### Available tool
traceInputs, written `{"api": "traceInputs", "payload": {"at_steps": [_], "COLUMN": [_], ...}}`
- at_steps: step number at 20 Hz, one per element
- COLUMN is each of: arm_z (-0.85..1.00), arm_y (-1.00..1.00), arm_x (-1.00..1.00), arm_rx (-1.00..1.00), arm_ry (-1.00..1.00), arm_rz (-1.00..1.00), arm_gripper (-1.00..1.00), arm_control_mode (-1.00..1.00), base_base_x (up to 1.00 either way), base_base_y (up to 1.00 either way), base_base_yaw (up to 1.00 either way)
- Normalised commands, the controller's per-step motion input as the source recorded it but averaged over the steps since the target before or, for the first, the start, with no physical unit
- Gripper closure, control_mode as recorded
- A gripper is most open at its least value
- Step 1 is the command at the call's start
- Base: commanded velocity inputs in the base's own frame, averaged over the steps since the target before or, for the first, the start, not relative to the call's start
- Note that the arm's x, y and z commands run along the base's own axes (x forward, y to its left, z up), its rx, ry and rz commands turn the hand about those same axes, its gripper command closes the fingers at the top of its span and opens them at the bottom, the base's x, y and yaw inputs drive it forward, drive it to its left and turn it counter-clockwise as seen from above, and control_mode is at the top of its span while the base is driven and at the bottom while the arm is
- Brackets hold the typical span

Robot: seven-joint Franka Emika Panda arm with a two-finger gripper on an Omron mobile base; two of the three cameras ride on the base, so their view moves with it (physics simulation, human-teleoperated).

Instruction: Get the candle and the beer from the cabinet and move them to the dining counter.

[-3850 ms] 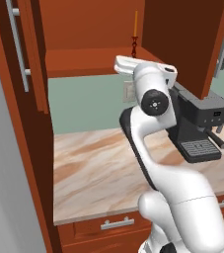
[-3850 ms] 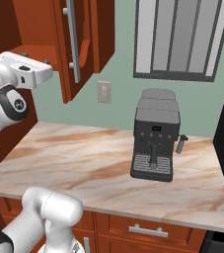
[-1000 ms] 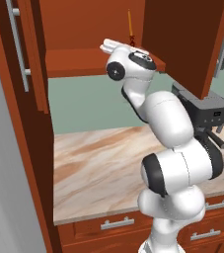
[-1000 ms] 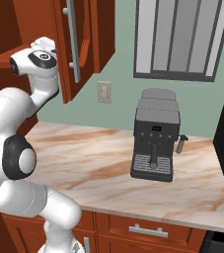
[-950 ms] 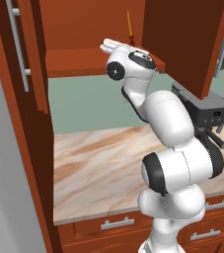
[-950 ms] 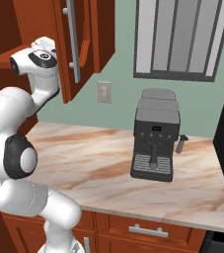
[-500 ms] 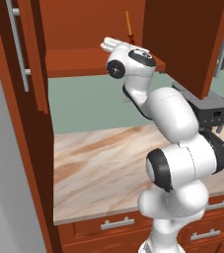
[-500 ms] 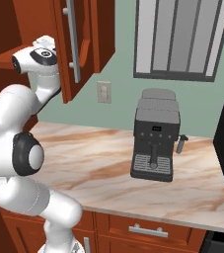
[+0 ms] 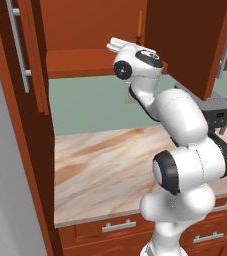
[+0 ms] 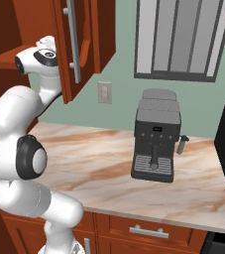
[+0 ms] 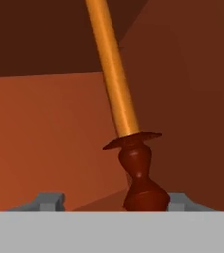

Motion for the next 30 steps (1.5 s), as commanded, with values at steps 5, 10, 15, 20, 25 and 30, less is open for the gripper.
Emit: {"api": "traceInputs", "payload": {"at_steps": [5, 10, 15, 20, 25, 30], "arm_z": [-0.01, -0.05, 0.0, 0.01, 0.1, 0.03], "arm_y": [-0.18, -0.03, 0.15, 0.43, 0.26, 0.03], "arm_x": [-0.1, -0.11, -0.05, -0.05, -0.3, -0.65], "arm_rx": [0.0, 0.0, 0.0, 0.0, 0.0, 0.0], "arm_ry": [0.0, 0.0, 0.0, 0.0, 0.0, 0.0], "arm_rz": [0.0, 0.0, 0.0, 0.0, 0.0, 0.0], "arm_gripper": [1.0, 1.0, 1.0, 1.0, 1.0, 1.0], "arm_control_mode": [-1.0, -1.0, -1.0, -1.0, -1.0, -1.0], "base_base_x": [0.0, 0.0, 0.0, 0.0, 0.0, 0.0], "base_base_y": [0.0, 0.0, 0.0, 0.0, 0.0, 0.0], "base_base_yaw": [0.0, 0.0, 0.0, 0.0, 0.0, 0.0]}}
